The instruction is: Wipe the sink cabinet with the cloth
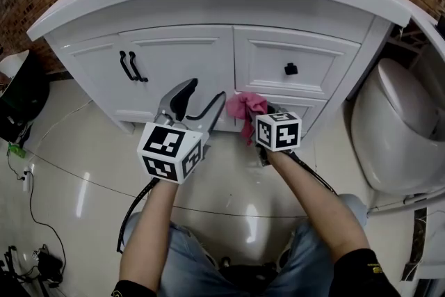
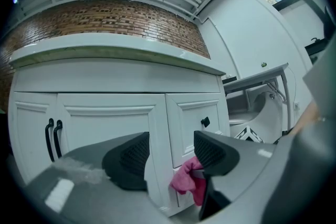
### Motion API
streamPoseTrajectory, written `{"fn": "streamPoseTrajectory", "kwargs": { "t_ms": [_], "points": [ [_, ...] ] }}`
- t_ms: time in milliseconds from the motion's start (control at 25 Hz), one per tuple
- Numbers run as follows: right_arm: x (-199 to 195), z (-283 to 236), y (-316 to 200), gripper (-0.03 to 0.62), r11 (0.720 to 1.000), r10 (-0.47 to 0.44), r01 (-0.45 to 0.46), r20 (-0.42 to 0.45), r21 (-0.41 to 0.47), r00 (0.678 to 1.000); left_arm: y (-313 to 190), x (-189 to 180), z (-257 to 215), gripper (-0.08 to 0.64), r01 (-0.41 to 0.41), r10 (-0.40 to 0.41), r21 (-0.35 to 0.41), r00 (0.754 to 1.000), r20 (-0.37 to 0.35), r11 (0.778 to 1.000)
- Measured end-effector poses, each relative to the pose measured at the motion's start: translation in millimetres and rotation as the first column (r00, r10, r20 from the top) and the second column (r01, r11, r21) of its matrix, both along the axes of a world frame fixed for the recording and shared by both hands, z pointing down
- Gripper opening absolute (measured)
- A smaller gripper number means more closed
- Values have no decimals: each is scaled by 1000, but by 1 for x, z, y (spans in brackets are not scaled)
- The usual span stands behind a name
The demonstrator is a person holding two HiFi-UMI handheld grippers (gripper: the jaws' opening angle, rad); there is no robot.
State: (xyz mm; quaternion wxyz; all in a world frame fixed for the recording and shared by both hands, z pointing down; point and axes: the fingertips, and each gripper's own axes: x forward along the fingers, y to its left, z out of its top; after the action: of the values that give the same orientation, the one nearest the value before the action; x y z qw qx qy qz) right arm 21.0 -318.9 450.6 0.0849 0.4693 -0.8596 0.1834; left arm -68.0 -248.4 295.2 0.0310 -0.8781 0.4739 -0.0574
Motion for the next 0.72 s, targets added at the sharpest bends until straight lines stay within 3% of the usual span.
{"fn": "streamPoseTrajectory", "kwargs": {
  "t_ms": [280, 360, 520, 600, 720],
  "points": [
    [106, 10, 1, 37, 980, 194, -196, -53, -26, 980, -3, 12, 3, 267, -38, 38, 9, 999, 9, 999],
    [145, 14, 6, 38, 957, 280, -280, -13, -79, 960, -1, 15, 5, 267, -46, 46, 5, 999, 14, 999],
    [222, 22, 11, 38, 882, 451, -443, 17, -162, 892, 2, 15, 1, 267, -46, 46, 10, 999, 14, 999],
    [236, 25, 12, 38, 884, 447, -443, -4, -151, 894, 2, 14, 0, 267, -43, 43, 11, 999, 8, 999],
    [226, 28, 14, 38, 908, 397, -401, -56, -119, 916, 2, 12, 1, 267, -36, 36, 8, 999, 8, 999]
  ]
}}
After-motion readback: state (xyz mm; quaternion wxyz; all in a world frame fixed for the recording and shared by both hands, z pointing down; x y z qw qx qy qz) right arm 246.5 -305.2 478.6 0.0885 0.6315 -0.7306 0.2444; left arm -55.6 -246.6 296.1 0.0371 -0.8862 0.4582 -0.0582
